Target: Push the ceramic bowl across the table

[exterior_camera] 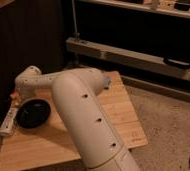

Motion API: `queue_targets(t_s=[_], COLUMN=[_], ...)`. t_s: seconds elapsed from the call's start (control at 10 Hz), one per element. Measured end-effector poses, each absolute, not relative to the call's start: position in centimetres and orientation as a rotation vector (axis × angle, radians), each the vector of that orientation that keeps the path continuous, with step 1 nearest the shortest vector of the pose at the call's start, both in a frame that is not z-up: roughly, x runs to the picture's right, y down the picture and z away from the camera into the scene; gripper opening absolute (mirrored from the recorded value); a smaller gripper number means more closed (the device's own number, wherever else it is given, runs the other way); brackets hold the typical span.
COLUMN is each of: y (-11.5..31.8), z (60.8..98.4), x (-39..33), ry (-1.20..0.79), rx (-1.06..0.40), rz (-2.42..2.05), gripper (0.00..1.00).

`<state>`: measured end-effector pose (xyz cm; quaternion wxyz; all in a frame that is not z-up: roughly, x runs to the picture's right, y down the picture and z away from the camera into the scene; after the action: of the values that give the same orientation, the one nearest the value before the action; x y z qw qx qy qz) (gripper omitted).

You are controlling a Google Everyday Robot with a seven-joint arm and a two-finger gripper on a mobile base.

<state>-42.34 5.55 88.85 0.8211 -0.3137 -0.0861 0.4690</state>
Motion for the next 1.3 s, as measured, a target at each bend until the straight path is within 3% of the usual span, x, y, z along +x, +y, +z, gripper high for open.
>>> queue_targets(t_s=[1.3], y=[6.9], z=[87.7], x=[-41.0], ry=[-0.158], rx=[-0.683], rz=[0.992], gripper=[0.65])
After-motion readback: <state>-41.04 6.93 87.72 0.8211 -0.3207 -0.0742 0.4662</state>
